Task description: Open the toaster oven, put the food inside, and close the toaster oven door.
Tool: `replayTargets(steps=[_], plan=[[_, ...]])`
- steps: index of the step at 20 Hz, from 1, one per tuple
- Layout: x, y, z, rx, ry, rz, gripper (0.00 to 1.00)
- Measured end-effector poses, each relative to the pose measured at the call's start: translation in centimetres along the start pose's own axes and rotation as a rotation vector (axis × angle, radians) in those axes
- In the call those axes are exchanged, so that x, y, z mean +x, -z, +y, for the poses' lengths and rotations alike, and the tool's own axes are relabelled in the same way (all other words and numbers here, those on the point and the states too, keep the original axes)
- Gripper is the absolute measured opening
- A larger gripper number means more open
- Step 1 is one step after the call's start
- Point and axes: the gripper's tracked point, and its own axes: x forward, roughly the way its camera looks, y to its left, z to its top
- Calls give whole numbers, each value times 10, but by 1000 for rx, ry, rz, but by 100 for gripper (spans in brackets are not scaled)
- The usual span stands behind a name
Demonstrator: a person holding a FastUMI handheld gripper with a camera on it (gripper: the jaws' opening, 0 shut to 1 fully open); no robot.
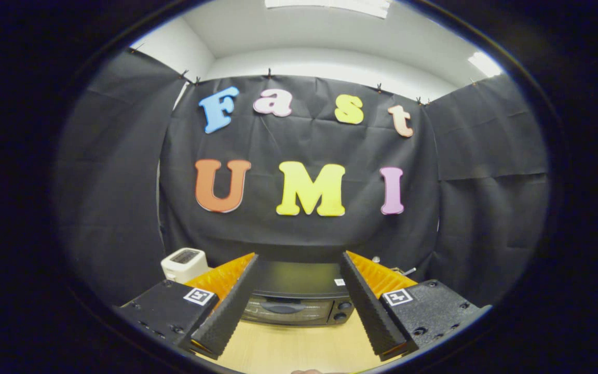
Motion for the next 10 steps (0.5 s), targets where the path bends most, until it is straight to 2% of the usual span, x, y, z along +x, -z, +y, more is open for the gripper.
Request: replayTargets(steps=[3, 5, 7, 8, 10], plan=[[-39, -28, -8, 8, -13, -20, 100], [-64, -20, -10, -15, -38, -4, 100], [-91, 3, -6, 7, -99, 37, 100], [-105, 13, -10, 33, -103, 52, 100], [-119, 18, -22, 24, -121, 24, 100]])
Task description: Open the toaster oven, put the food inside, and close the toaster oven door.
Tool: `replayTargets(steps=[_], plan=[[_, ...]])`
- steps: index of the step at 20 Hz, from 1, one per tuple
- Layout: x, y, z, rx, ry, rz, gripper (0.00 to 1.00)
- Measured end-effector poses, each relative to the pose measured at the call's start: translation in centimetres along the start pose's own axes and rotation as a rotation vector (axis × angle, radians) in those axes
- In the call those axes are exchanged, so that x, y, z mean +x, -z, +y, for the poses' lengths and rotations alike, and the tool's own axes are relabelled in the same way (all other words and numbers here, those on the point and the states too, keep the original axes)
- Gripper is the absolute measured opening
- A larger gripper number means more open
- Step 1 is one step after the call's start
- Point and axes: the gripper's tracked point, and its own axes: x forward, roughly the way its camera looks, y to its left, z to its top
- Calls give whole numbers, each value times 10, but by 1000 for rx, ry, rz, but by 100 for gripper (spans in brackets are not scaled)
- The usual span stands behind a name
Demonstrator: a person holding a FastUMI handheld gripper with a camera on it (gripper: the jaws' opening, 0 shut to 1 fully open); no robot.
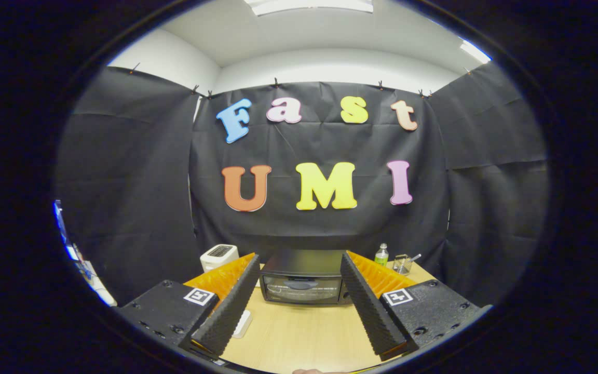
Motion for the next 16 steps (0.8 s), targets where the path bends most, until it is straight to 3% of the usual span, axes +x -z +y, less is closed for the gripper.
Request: replayTargets(steps=[3, 6, 8, 12, 16], plan=[[-29, -9, -4, -42, -43, -41, 100], [-37, -23, -26, -15, 10, -105, 100], [-35, -15, -29, -11, 32, -86, 100], [-26, 7, -12, 5, -23, -26, 100], [-18, 13, -24, 23, -1, -18, 100]])
